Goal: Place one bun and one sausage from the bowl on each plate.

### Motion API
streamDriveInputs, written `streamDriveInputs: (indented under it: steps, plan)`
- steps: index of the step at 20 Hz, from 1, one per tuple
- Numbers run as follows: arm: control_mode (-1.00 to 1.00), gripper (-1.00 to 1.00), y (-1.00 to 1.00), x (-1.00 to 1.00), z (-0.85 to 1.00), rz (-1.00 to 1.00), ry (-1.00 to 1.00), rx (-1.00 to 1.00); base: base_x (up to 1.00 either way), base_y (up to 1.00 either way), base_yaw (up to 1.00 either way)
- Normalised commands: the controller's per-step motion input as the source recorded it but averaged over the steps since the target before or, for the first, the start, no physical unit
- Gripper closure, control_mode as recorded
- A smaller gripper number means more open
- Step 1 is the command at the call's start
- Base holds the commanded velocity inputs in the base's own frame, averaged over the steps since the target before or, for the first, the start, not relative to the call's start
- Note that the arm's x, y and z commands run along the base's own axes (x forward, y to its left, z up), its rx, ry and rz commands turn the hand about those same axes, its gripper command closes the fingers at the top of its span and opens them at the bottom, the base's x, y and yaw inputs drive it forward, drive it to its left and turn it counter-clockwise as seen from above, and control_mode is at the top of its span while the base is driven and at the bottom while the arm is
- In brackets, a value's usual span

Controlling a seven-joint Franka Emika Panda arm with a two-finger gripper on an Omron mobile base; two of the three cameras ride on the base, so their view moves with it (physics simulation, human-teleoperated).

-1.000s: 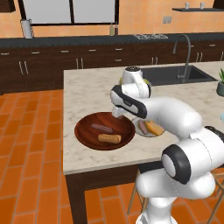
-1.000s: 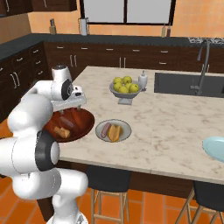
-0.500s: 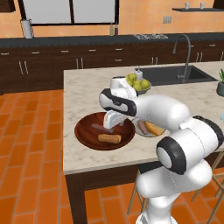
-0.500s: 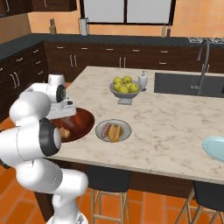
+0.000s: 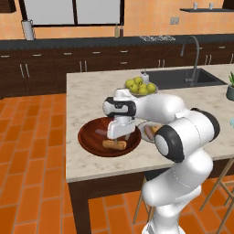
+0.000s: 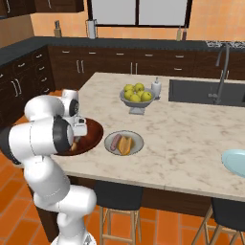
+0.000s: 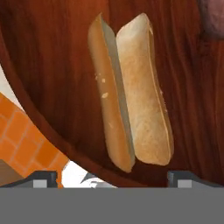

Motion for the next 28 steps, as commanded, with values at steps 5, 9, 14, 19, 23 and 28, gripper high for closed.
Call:
streamDriveInputs:
  steps: [5,9,14,19,23,28]
  plan:
    - [-1.00,-1.00,0.06,0.26,-0.42,-0.07,0.00,0.00,0.00,0.00,0.00]
    - [-1.00,-1.00,-0.02,0.09,-0.26,-0.05,0.00,0.00,0.00,0.00,0.00]
    - [-1.00,-1.00,0.25,0.00,-0.20,-0.02,0.00,0.00,0.00,0.00,0.00]
    - [-1.00,-1.00,0.11,0.00,-0.02,-0.04,-0.05,0.00,0.00,0.00,0.00]
    - [-1.00,-1.00,0.02,0.00,-0.03,0.00,-0.12,0.00,0.00,0.00,0.00]
    - [-1.00,1.00,0.19,-0.18,-0.17,-0.03,0.00,0.00,0.00,0.00,0.00]
